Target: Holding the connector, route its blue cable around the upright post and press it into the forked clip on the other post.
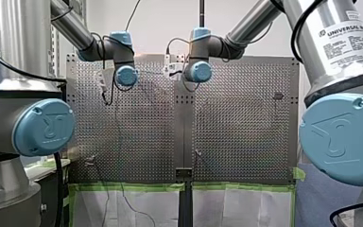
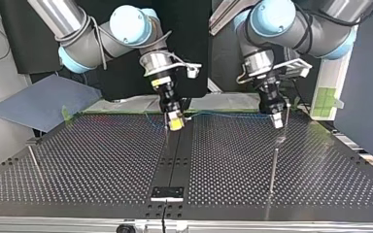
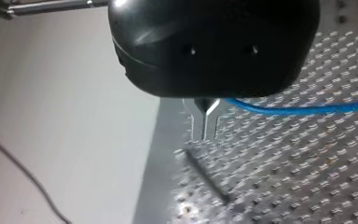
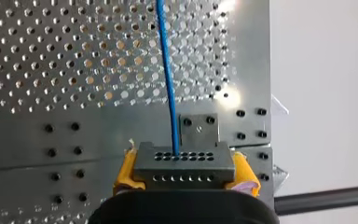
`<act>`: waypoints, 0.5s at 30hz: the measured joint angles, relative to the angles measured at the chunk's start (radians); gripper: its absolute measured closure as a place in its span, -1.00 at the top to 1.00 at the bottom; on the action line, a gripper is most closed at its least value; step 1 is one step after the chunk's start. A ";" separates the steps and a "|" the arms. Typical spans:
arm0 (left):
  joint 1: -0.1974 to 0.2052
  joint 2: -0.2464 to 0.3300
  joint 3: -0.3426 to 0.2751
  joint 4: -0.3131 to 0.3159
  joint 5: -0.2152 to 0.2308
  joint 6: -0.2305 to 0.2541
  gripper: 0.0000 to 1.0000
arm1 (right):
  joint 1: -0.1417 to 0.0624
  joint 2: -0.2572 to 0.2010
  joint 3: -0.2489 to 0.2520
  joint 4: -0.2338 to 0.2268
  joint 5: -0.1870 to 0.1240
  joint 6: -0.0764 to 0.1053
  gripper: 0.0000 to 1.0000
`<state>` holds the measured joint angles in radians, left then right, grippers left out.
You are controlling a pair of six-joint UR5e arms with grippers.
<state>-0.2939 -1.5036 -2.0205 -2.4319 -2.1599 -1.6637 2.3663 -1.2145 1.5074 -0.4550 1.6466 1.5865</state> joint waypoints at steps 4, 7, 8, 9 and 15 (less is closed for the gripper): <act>0.037 0.037 0.022 -0.037 0.033 -0.006 -1.00 | -0.001 0.020 -0.031 0.031 -0.014 0.000 -1.00; 0.062 0.062 0.041 -0.062 0.040 -0.008 -1.00 | -0.001 0.028 -0.057 0.055 -0.022 0.001 -1.00; 0.070 0.070 0.048 -0.070 0.042 -0.008 -1.00 | -0.001 0.030 -0.065 0.061 -0.025 0.001 -1.00; 0.080 0.080 0.057 -0.081 0.044 -0.009 -1.00 | -0.001 0.032 -0.076 0.067 -0.028 0.002 -1.00; 0.134 0.087 0.108 -0.134 0.070 -0.011 -1.00 | -0.001 0.038 -0.134 0.078 -0.038 0.004 -1.00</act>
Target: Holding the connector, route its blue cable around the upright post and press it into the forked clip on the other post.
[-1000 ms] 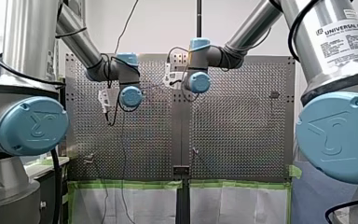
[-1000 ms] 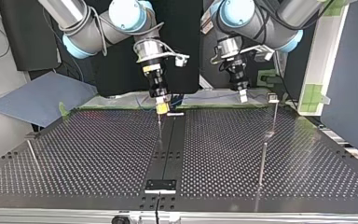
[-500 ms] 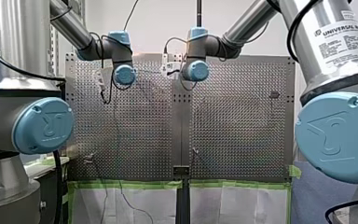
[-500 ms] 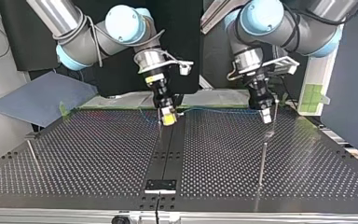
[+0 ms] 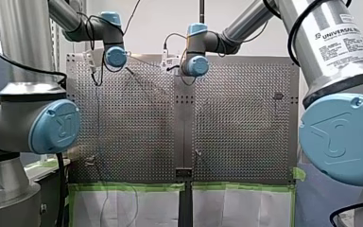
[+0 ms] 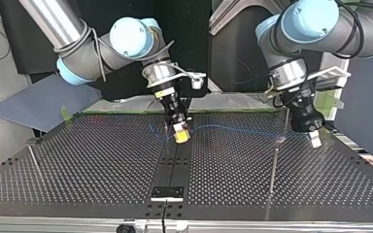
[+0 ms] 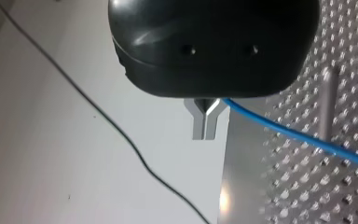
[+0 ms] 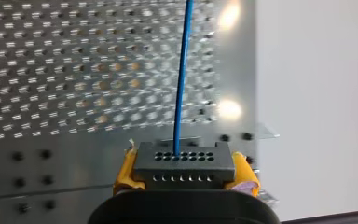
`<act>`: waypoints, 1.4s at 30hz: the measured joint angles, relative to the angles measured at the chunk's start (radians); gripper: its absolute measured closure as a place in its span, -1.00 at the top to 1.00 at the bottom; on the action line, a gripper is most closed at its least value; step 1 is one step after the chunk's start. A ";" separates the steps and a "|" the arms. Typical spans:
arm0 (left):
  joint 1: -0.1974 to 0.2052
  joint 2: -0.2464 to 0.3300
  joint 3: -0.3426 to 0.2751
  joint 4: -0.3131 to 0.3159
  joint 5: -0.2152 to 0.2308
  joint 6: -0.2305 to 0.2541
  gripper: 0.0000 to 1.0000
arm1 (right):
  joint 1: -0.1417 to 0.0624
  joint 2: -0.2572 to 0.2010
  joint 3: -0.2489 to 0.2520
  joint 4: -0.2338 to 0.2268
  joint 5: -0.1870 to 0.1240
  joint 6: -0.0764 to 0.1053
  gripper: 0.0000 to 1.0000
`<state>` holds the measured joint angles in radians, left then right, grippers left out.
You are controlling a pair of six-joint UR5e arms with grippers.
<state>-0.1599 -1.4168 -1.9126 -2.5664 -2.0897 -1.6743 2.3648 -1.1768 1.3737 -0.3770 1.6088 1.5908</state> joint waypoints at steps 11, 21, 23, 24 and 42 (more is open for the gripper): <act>0.046 -0.076 0.096 -0.090 0.072 -0.024 -1.00 | -0.004 0.019 -0.108 0.007 -0.039 0.004 -1.00; 0.119 -0.129 0.141 -0.100 0.129 -0.065 -1.00 | -0.009 0.068 -0.211 0.029 -0.069 0.011 -1.00; 0.138 -0.134 0.142 -0.101 0.145 -0.074 -1.00 | -0.011 0.073 -0.225 0.030 -0.072 0.013 -1.00; 0.151 -0.140 0.143 -0.102 0.156 -0.078 -1.00 | -0.011 0.076 -0.232 0.030 -0.073 0.013 -1.00; 0.202 -0.208 0.155 -0.082 0.314 -0.136 -1.00 | -0.020 0.119 -0.247 0.028 -0.075 0.019 -1.00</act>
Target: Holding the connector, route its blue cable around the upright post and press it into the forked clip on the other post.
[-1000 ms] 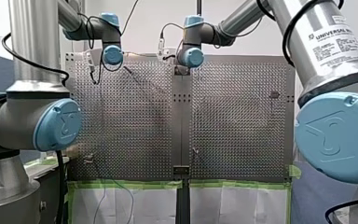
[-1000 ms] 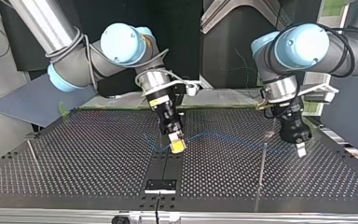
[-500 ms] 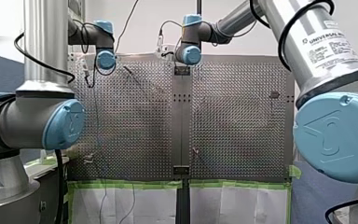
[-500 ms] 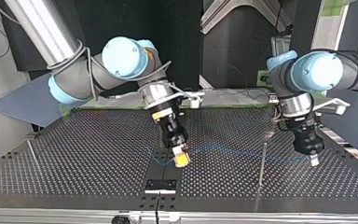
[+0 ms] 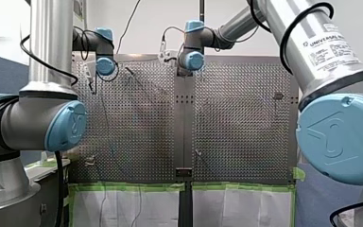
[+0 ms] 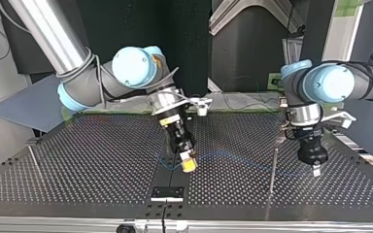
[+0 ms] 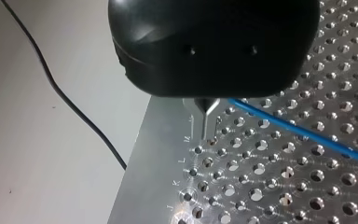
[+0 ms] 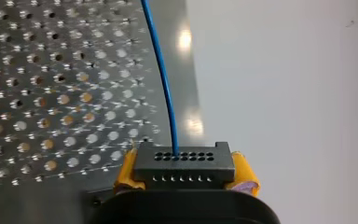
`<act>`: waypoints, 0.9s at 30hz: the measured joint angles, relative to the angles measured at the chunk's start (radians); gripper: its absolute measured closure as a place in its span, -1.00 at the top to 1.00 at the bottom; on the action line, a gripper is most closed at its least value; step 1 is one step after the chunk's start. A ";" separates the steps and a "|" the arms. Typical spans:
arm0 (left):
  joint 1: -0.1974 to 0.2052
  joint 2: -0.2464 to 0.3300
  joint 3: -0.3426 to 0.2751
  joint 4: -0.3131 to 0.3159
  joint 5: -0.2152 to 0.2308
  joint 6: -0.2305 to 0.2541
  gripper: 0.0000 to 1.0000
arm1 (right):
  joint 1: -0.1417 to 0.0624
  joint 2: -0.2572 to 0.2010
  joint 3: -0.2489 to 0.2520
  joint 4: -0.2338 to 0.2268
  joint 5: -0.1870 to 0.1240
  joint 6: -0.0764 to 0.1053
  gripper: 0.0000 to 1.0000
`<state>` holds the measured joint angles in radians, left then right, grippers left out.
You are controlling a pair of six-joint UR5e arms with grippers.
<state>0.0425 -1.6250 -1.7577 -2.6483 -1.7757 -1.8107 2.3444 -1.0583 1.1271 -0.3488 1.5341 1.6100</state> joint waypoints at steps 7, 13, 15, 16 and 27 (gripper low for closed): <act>0.010 -0.041 0.034 -0.001 0.030 -0.009 -1.00 | -0.002 0.015 0.000 -0.001 0.004 0.000 -1.00; 0.014 -0.096 0.047 0.004 0.072 -0.024 -1.00 | -0.006 0.024 0.000 -0.009 0.006 0.001 -1.00; 0.016 -0.115 0.048 0.007 0.079 -0.028 -1.00 | -0.008 0.029 0.000 -0.010 0.006 0.001 -1.00; 0.016 -0.123 0.048 0.007 0.081 -0.029 -1.00 | -0.008 0.032 0.000 -0.010 0.006 0.000 -1.00; 0.006 -0.220 0.049 -0.019 0.089 -0.041 -1.00 | -0.010 0.070 0.000 0.011 0.036 -0.005 -1.00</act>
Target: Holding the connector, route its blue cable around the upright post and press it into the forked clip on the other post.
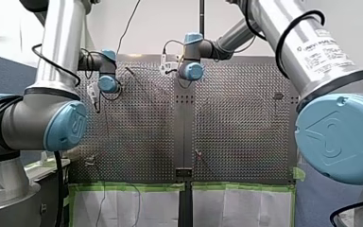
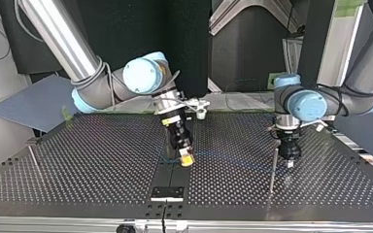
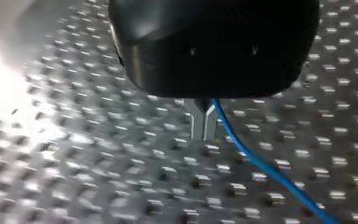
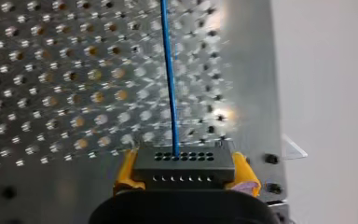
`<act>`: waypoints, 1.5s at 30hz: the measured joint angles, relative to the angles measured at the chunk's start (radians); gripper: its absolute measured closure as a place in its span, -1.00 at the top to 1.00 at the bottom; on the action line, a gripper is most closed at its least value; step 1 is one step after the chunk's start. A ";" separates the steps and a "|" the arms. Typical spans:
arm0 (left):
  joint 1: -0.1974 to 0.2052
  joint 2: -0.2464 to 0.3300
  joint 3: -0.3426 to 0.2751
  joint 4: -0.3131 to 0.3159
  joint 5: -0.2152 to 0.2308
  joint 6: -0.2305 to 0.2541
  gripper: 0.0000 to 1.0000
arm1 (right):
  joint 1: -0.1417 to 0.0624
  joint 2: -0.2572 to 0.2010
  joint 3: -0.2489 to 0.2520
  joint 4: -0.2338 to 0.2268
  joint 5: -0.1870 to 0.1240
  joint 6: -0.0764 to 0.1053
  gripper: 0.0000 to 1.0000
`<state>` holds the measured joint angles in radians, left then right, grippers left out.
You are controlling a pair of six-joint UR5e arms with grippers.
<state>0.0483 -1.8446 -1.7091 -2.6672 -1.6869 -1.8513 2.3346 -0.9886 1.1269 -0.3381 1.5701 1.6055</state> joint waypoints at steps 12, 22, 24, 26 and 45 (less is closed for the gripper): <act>-0.017 -0.039 -0.004 -0.021 0.002 0.027 -1.00 | 0.008 0.069 0.005 0.079 0.023 -0.019 -1.00; -0.019 -0.039 -0.004 -0.033 0.069 0.071 -0.87 | -0.002 0.094 0.059 0.047 0.033 -0.020 -1.00; -0.017 -0.039 -0.004 -0.038 0.085 0.070 -0.66 | -0.003 0.103 0.063 0.050 0.033 -0.023 -1.00; -0.014 -0.039 -0.004 -0.045 0.090 0.068 -0.36 | -0.003 0.113 0.065 0.054 0.034 -0.026 -1.00; 0.006 -0.039 -0.004 -0.038 0.052 -0.072 0.12 | 0.013 0.208 0.124 0.014 0.089 -0.043 -1.00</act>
<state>0.0547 -1.8837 -1.7132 -2.7050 -1.6344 -1.9235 2.3471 -0.7810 1.2506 -0.3244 1.6591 1.5622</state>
